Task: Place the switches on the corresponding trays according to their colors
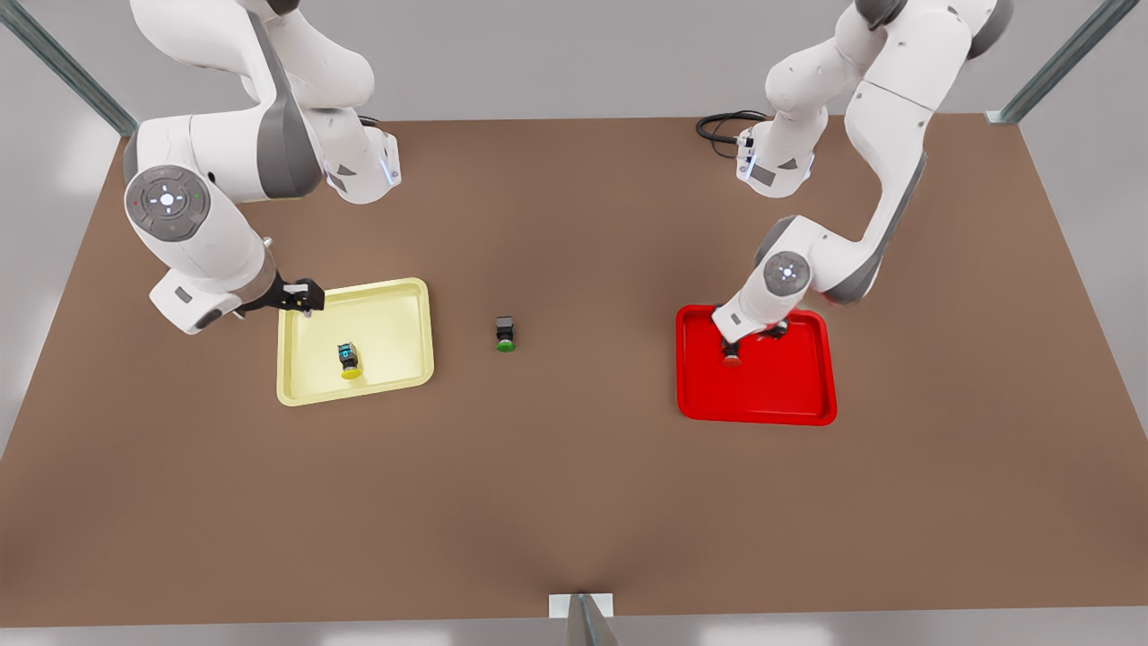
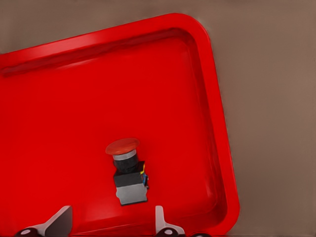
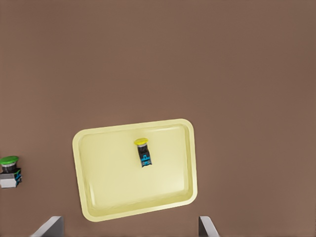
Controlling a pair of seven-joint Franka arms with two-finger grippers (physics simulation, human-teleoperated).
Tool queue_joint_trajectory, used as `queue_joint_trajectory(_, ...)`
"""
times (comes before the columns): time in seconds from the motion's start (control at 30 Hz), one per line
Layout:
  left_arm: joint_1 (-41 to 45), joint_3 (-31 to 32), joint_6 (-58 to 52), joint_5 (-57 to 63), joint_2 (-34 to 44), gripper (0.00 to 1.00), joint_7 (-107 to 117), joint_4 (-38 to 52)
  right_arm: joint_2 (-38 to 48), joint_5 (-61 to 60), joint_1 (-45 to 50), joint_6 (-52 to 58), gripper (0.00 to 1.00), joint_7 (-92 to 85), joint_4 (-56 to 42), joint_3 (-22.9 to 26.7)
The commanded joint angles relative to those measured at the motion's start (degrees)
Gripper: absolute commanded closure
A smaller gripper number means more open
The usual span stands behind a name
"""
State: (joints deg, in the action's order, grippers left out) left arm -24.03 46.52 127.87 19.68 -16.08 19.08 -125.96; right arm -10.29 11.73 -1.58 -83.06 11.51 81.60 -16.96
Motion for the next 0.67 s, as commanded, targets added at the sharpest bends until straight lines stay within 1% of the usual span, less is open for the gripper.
queue_joint_trajectory(0.0, -0.1, 0.8, -3.7, -0.8, 0.6, 0.0, 0.1, 2.5, 0.0, 0.0, 0.0, 0.0, 0.0, -0.1, 0.0, 0.0)
queue_joint_trajectory(0.03, -0.1, 3.6, -20.1, -2.1, 0.6, 0.0, -0.1, 15.1, 0.0, 0.0, 0.0, 0.0, 0.0, 0.0, 0.0, 0.0)
queue_joint_trajectory(0.07, 0.0, 5.0, -32.3, -2.3, 0.2, 0.0, -0.6, 26.5, 0.0, 0.0, 0.0, 0.0, 0.0, 0.0, 0.0, 0.0)
queue_joint_trajectory(0.1, 0.5, 4.5, -41.0, -4.2, -0.2, 0.0, -1.2, 36.6, 0.0, 0.0, 0.0, 0.0, 0.0, 0.0, 0.0, 0.0)
queue_joint_trajectory(0.13, 1.0, 2.8, -43.5, -6.0, 1.3, 0.0, -2.8, 40.2, 0.0, 0.0, 0.0, 0.0, 0.0, -0.1, 0.0, 0.0)
queue_joint_trajectory(0.17, 6.1, -3.1, -45.9, -6.4, 3.3, 0.0, -3.0, 41.1, 0.0, 0.0, 0.0, 0.0, 0.0, 0.0, 0.0, 0.0)
queue_joint_trajectory(0.2, 16.9, -14.9, -49.2, -6.8, 4.5, 0.0, -3.1, 44.6, 0.0, 0.0, 0.0, 0.0, 0.0, 0.0, 0.0, -0.1)
queue_joint_trajectory(0.23, 18.5, -18.8, -53.6, -8.9, 3.1, 0.0, -3.1, 51.8, 0.0, 0.0, 0.0, 0.0, 0.0, 0.0, 0.0, 0.0)
queue_joint_trajectory(0.27, 21.6, -23.9, -54.0, -9.0, 3.9, 0.0, -5.7, 51.6, 0.0, 0.0, 0.0, 0.0, 0.0, -0.1, 0.0, 0.0)
queue_joint_trajectory(0.3, 32.2, -40.1, -53.8, -12.4, 6.3, 0.0, -11.3, 50.1, 0.0, 0.0, 0.1, 0.0, 0.0, 0.0, 0.0, 0.0)
queue_joint_trajectory(0.33, 32.0, -44.1, -53.3, -13.5, 8.1, 0.0, -15.0, 48.3, 0.0, 0.0, 0.1, 0.0, 0.0, 0.0, 0.0, 0.0)
queue_joint_trajectory(0.37, 29.1, -44.3, -50.0, -13.6, 12.4, 0.0, -15.2, 42.8, 0.0, 0.0, 0.1, 0.0, 0.0, 0.0, 0.0, 0.0)
queue_joint_trajectory(0.4, 28.2, -47.3, -48.2, -15.6, 14.1, 0.0, -17.4, 40.3, 0.0, 0.1, 0.1, 0.0, 0.0, 0.0, 0.0, 0.0)
queue_joint_trajectory(0.43, 27.8, -52.3, -48.0, -18.5, 14.1, 0.0, -23.5, 40.3, 0.0, 0.0, 0.1, 0.0, 0.0, 0.0, 0.0, 0.0)
queue_joint_trajectory(0.47, 26.6, -52.5, -48.0, -18.6, 14.4, 0.0, -22.5, 40.4, 0.0, 0.0, 0.1, 0.0, 0.0, 0.0, 0.0, 0.0)
queue_joint_trajectory(0.63, 27.2, -53.3, -50.1, -18.5, 14.3, 0.0, -21.0, 40.5, 0.0, 0.0, 0.2, 0.0, 0.0, -0.1, 0.0, -0.1)
